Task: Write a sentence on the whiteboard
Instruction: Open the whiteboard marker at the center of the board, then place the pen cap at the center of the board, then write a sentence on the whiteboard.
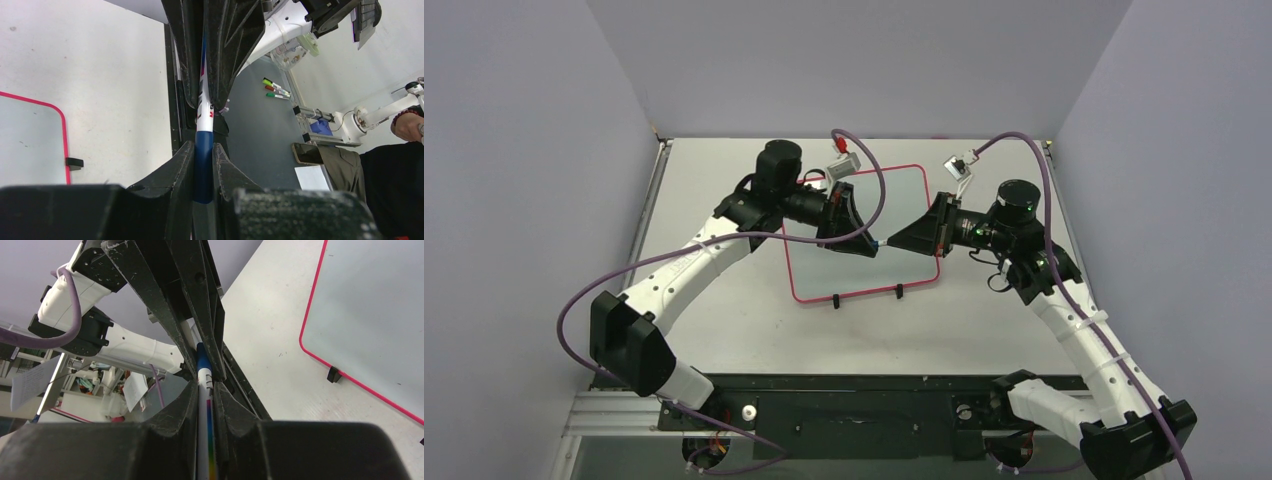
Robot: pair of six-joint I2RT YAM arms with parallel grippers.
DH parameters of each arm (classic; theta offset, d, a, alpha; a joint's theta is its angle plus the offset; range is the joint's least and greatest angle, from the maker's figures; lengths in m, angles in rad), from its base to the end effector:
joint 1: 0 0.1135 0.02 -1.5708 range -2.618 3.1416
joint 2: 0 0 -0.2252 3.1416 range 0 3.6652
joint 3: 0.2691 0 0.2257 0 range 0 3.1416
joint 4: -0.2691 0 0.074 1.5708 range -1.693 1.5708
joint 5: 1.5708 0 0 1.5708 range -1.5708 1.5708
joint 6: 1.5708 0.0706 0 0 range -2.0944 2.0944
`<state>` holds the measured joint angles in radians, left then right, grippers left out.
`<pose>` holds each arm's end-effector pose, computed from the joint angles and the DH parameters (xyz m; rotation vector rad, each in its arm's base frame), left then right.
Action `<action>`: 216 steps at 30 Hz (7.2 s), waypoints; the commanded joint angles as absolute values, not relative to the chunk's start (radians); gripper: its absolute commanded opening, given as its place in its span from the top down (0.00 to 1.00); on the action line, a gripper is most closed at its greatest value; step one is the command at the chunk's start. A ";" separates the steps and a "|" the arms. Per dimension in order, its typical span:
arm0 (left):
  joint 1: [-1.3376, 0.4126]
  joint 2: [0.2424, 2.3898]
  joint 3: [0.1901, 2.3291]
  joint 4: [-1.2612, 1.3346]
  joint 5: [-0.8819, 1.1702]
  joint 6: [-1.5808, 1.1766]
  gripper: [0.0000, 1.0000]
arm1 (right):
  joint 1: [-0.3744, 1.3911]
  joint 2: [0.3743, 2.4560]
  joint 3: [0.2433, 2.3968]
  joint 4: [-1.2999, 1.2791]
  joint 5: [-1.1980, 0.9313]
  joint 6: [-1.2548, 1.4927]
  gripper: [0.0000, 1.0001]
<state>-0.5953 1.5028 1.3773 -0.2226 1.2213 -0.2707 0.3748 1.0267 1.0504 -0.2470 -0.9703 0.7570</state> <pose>0.2281 -0.2346 0.3370 1.1919 1.6753 -1.7156 0.1933 0.1386 0.3461 -0.4159 1.9775 1.6261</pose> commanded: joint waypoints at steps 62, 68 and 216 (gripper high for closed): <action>-0.187 1.146 0.556 -0.277 -0.336 -0.813 0.93 | 0.271 0.939 1.009 -0.518 -0.521 0.550 1.00; -0.188 1.166 0.524 -0.247 -0.342 -0.843 0.85 | 0.273 0.934 1.006 -0.531 -0.505 0.540 1.00; -0.234 1.889 1.422 -0.122 1.064 -0.429 0.73 | 0.917 1.437 1.350 -0.320 0.142 0.517 1.00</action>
